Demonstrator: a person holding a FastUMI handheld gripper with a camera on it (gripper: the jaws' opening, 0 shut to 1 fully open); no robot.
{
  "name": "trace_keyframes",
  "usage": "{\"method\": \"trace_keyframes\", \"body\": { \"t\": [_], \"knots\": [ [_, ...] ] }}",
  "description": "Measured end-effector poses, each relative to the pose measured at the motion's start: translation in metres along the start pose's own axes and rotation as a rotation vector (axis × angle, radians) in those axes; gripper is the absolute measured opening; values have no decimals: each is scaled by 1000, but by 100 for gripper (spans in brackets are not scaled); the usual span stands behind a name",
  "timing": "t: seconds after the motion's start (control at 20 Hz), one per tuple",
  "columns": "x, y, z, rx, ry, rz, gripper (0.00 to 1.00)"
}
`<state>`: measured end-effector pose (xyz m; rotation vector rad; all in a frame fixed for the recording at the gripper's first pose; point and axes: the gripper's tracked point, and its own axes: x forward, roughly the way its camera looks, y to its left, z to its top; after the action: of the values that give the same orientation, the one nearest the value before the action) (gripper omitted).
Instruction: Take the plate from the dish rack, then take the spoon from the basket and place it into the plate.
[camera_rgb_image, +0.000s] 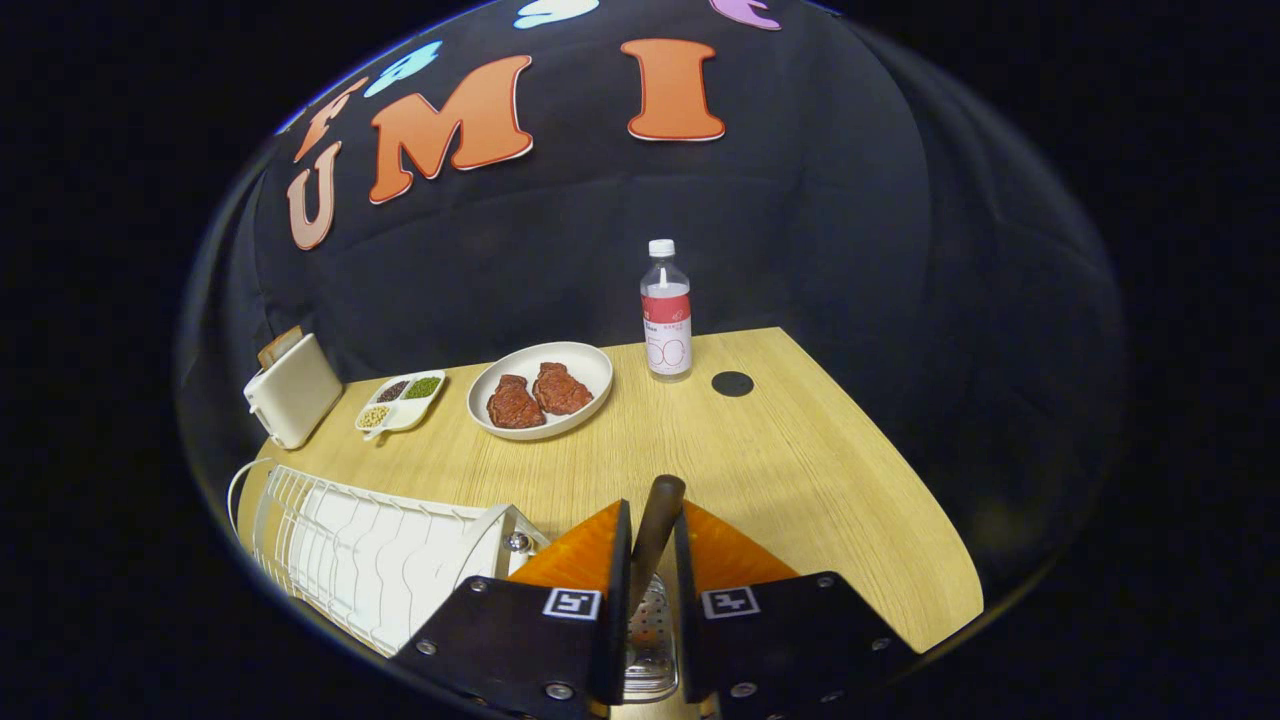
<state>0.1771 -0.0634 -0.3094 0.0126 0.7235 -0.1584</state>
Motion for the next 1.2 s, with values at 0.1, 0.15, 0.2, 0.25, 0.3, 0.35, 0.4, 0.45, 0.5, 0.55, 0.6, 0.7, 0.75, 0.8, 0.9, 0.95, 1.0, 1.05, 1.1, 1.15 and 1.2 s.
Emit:
{"method": "trace_keyframes", "body": {
  "t": [0.1,0.15,0.2,0.25,0.3,0.35,0.4,0.45,0.5,0.55,0.6,0.7,0.75,0.8,0.9,0.95,1.0,1.05,1.1,1.15,1.2],
  "knots": [
    [-8,12,6,19,-16,28,16],
    [-12,15,8,22,-27,30,13],
    [-16,15,11,8,-43,23,12],
    [-21,18,14,-5,-58,22,10],
    [-28,22,17,-17,-75,22,10],
    [-35,26,22,-28,-96,22,10],
    [-44,28,28,-42,-123,21,10],
    [-52,32,34,-51,-151,20,10],
    [-62,33,38,-52,-166,20,10],
    [-73,36,40,-41,-178,28,10],
    [-80,41,44,-26,-188,46,10],
    [-100,41,53,-18,-214,57,10],
    [-109,41,59,-19,-231,61,10],
    [-119,41,64,-22,-248,62,10],
    [-137,42,70,-19,-270,71,10],
    [-149,44,73,-25,-272,76,10],
    [-157,43,73,-27,-278,75,10],
    [-165,43,73,-27,-278,77,10],
    [-172,44,73,-24,-280,83,10],
    [-179,46,73,-23,-283,91,10],
    [-186,49,72,-21,-282,101,10]
  ]
}}
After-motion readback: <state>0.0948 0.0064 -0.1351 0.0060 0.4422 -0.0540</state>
